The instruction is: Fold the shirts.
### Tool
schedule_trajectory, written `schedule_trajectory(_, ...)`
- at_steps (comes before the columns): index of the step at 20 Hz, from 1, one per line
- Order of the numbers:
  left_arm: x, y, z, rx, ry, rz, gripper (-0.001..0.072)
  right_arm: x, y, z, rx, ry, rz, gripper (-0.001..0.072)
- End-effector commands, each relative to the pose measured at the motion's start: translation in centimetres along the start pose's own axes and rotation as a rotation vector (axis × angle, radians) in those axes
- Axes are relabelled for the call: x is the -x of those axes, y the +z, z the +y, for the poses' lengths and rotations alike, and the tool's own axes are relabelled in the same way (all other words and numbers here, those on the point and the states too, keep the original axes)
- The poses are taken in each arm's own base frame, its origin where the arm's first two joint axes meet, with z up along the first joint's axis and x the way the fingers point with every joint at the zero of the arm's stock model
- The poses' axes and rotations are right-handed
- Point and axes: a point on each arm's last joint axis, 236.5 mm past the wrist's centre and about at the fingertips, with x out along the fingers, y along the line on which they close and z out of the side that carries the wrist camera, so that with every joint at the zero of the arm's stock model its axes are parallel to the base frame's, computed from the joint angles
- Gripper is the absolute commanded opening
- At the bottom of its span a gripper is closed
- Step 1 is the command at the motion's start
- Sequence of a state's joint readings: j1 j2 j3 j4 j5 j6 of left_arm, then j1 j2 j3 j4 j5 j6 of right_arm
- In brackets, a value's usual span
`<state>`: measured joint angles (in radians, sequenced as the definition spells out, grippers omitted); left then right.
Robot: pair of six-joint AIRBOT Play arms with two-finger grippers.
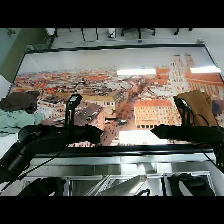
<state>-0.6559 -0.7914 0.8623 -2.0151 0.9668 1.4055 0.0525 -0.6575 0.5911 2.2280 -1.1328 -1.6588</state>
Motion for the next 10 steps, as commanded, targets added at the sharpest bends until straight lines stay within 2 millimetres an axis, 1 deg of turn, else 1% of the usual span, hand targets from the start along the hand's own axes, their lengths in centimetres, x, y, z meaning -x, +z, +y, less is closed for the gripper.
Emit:
schedule_trajectory(1,1.0,0.1,-0.2,-0.013,-0.004,-0.026,0.0020,0.0,-0.1,0.1,0.000,0.003,0.005,0.0021)
schedule_trajectory(2,1.1,0.3,0.0,-0.008,0.001,-0.031,0.0019,0.0,-0.1,0.1,0.000,0.003,0.005,0.0021)
schedule_trajectory(3,1.3,0.6,0.8,0.006,0.019,-0.037,0.0020,0.0,-0.1,0.1,0.000,0.003,0.005,0.0021)
schedule_trajectory(4,1.8,1.3,2.5,0.006,0.073,-0.053,0.0020,0.0,-0.1,0.1,0.000,0.003,0.005,0.0021)
schedule_trajectory(5,3.0,2.7,5.4,-0.008,0.175,-0.088,0.0020,0.0,-0.1,0.1,0.000,0.003,0.005,0.0021)
schedule_trajectory(6,4.7,4.5,8.9,-0.027,0.305,-0.133,0.0020,0.0,-0.1,0.1,0.000,0.003,0.005,0.0021)
schedule_trajectory(7,7.3,6.7,13.3,-0.052,0.472,-0.185,0.0051,0.0,-0.1,0.1,0.000,0.003,0.005,0.0021)
schedule_trajectory(8,10.2,8.8,17.3,-0.091,0.630,-0.215,0.0366,0.0,-0.1,0.1,0.000,0.003,0.005,0.0021)
schedule_trajectory(9,13.3,10.8,21.5,-0.106,0.787,-0.246,0.0708,0.0,-0.1,0.1,0.000,0.003,0.005,0.0021)
schedule_trajectory(10,16.0,12.3,25.3,-0.098,0.913,-0.270,0.0707,0.0,-0.1,0.1,0.000,0.003,0.005,0.0021)
